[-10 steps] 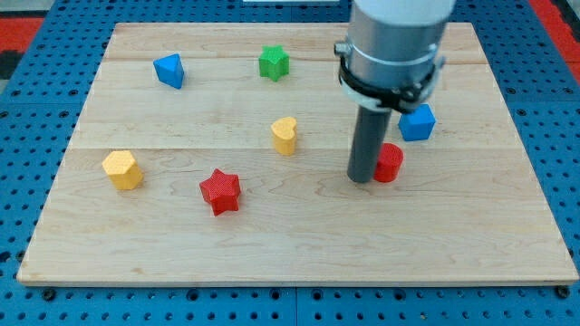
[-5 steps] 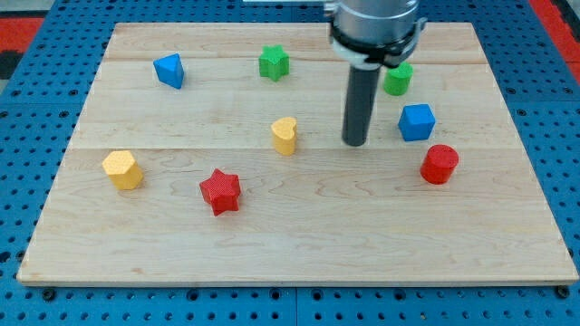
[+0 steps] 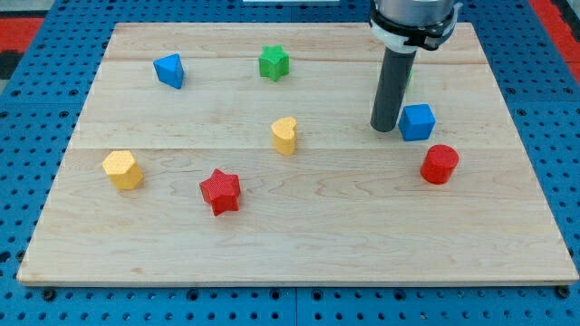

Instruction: Slide the blue cube and the circles to the right side

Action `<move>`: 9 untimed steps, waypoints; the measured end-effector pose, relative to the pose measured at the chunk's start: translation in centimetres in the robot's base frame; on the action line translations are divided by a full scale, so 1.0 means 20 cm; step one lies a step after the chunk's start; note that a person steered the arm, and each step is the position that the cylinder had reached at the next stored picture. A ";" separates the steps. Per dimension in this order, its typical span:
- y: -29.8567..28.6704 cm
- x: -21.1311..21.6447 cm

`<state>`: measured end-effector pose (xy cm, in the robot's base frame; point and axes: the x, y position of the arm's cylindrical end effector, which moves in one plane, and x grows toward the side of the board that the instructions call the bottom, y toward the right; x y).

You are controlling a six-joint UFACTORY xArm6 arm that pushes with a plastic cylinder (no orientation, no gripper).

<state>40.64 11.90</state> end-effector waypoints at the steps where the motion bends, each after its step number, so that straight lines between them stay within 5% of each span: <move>1: 0.08 0.00; 3: 0.17 -0.10; 4: -0.20 -0.28; 5: -0.23 -0.51; 7: 0.39 -0.43; 8: 0.15 -0.49; 9: 0.36 -0.52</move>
<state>30.18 19.18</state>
